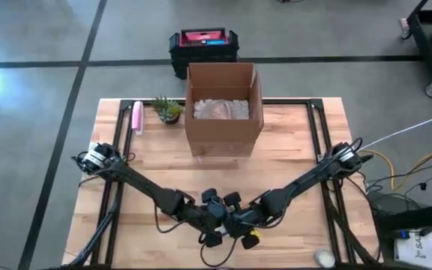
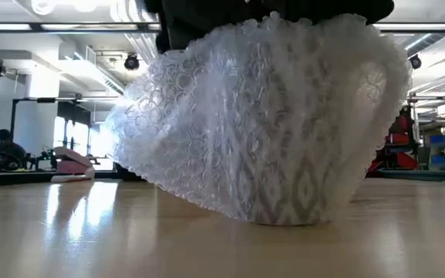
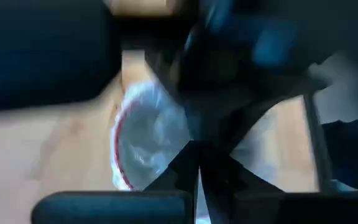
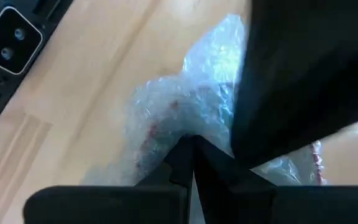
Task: Wrap mug
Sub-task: Wrap the gray mug with the bubble wrap
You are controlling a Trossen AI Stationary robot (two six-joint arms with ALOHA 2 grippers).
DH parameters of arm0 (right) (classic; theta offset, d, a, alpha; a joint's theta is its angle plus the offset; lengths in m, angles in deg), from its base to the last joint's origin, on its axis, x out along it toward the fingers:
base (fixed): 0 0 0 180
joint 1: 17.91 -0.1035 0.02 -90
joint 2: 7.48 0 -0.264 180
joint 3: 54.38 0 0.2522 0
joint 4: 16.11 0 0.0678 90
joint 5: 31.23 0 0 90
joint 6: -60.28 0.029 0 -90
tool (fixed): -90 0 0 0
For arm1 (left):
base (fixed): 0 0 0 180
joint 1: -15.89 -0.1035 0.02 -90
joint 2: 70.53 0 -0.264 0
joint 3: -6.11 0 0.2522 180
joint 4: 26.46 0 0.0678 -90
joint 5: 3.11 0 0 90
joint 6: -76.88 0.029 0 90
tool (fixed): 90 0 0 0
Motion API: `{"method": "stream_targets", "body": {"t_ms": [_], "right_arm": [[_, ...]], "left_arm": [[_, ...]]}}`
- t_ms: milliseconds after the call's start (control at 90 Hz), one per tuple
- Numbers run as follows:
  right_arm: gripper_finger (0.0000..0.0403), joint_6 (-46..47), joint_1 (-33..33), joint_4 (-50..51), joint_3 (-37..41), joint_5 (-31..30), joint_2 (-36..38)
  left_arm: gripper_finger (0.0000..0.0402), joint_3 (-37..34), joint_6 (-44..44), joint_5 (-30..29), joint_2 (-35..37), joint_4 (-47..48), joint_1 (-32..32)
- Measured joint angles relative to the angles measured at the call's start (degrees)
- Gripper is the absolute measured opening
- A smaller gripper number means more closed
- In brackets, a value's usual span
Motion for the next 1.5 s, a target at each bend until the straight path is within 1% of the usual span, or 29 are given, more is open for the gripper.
{"method": "stream_targets", "body": {"t_ms": [100, 200, 456, 633, 756, 878, 1044, 1300, 1500], "right_arm": [[0.0000, 0.32, 0.04, 0.18, 0.04, -0.08, 0.23], [0.0000, 0.35, 0.05, 0.35, -0.12, -0.06, 0.40], [0.0000, -0.56, -0.01, 2.37, -1.82, -0.08, 0.58], [0.0000, -0.68, -0.49, 10.28, -7.70, 0.24, 3.18], [0.0000, 3.33, -0.59, 19.67, -11.26, -0.10, 4.66], [0.0000, 7.87, -0.94, 25.97, -11.70, 1.39, 4.62], [0.0000, 10.35, -1.94, 25.84, -8.17, 1.42, 4.53], [0.0000, 7.27, -1.25, 13.45, -5.10, 1.31, 4.27], [0.0000, 6.14, 0.41, 10.76, -2.80, 1.89, 3.83]], "left_arm": [[0.0000, 2.39, -2.00, 0.75, 1.20, 5.55, 1.30], [0.0000, 1.54, -2.56, 1.00, -0.08, 8.20, 2.28], [0.0000, -0.56, -2.28, -2.86, -2.02, 5.19, 1.08], [0.0000, -0.65, -1.31, -3.03, -1.92, 3.65, 0.90], [0.0000, -0.52, -1.30, -2.97, -1.84, 3.60, 0.85], [0.0000, -0.52, -1.32, -2.30, -1.82, 3.64, 0.81], [0.0000, -0.60, -1.32, -2.23, -1.82, 3.57, 0.81], [0.0000, -0.67, -1.32, -2.05, -1.80, 3.27, 0.81], [0.0000, -0.69, -1.34, -2.07, -1.95, 1.76, 0.77]]}}
